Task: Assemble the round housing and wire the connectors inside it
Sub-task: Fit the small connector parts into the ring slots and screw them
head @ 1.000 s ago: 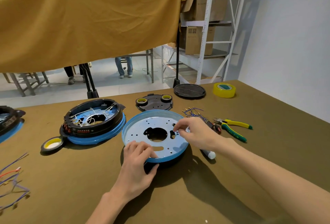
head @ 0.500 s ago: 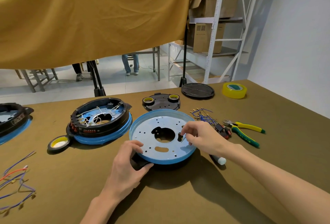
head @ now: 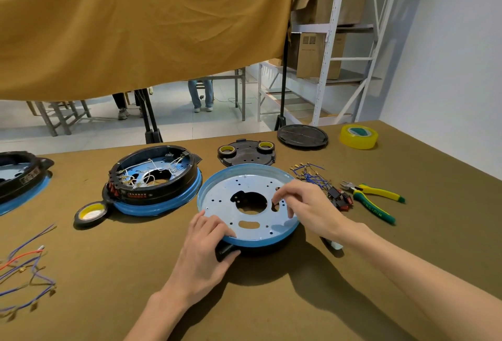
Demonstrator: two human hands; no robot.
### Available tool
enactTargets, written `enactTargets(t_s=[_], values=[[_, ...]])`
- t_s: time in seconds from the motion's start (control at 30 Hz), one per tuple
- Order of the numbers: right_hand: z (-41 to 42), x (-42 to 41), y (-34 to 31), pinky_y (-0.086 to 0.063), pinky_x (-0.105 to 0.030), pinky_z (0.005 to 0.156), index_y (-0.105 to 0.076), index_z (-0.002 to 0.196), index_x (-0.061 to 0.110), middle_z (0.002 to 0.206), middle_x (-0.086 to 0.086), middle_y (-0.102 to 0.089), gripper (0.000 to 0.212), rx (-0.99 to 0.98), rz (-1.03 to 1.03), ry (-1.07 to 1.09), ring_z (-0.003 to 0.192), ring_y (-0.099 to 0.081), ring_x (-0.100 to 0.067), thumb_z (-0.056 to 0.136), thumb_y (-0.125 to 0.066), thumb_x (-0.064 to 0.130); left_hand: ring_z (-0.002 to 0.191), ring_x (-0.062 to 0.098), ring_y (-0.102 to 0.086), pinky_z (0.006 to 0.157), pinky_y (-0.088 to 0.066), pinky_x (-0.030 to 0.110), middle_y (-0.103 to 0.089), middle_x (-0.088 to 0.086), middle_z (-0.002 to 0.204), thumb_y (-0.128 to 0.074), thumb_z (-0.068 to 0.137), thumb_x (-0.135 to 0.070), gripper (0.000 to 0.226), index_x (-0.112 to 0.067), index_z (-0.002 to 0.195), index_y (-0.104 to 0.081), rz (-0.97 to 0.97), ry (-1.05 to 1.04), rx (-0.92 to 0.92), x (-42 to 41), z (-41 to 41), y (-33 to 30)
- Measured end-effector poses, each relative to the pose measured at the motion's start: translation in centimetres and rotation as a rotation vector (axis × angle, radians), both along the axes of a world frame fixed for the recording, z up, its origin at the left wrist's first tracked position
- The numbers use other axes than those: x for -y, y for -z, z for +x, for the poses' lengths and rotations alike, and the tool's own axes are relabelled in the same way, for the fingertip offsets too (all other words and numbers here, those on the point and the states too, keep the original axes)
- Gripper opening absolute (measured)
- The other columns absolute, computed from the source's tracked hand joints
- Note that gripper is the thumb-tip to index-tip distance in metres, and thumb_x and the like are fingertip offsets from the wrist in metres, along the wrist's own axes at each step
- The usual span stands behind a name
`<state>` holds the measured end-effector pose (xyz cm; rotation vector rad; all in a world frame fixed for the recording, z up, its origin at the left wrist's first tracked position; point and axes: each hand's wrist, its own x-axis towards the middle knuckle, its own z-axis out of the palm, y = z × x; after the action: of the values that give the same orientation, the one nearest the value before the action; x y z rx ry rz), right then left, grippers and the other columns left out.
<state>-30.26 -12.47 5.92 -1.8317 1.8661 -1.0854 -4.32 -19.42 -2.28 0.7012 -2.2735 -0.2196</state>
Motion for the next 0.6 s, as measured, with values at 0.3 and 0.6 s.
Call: enactTargets(t_s=[0.3, 0.6], values=[[-1.3, -1.0, -3.7, -0.045, -0.015, 0.077, -0.073, 0.101, 0.018, 0.097, 0.0, -0.067, 0.035, 0.221, -0.585, 0.399, 0.09, -0.06, -0.01, 0.102, -0.045, -0.002, 0.094, 0.014, -0.056, 0.077, -0.05, 0.038, -0.057, -0.016, 0.095, -0.07, 0.082, -0.052, 0.026, -0.034, 0.096, -0.057, 0.3, -0.022, -0.441, -1.9, -1.7, -6.5], [-1.1, -0.9, -3.3, -0.052, -0.032, 0.09, -0.073, 0.094, 0.022, 0.101, 0.0, -0.07, 0.035, 0.224, -0.431, 0.427, 0.098, -0.063, -0.011, 0.101, -0.045, 0.001, 0.077, 0.035, -0.064, 0.068, -0.055, 0.044, -0.074, 0.01, 0.082, -0.058, 0.093, -0.058, 0.053, -0.007, 0.085, -0.07, 0.842, -0.115, -0.826, -1.6, -2.4, -9.4]])
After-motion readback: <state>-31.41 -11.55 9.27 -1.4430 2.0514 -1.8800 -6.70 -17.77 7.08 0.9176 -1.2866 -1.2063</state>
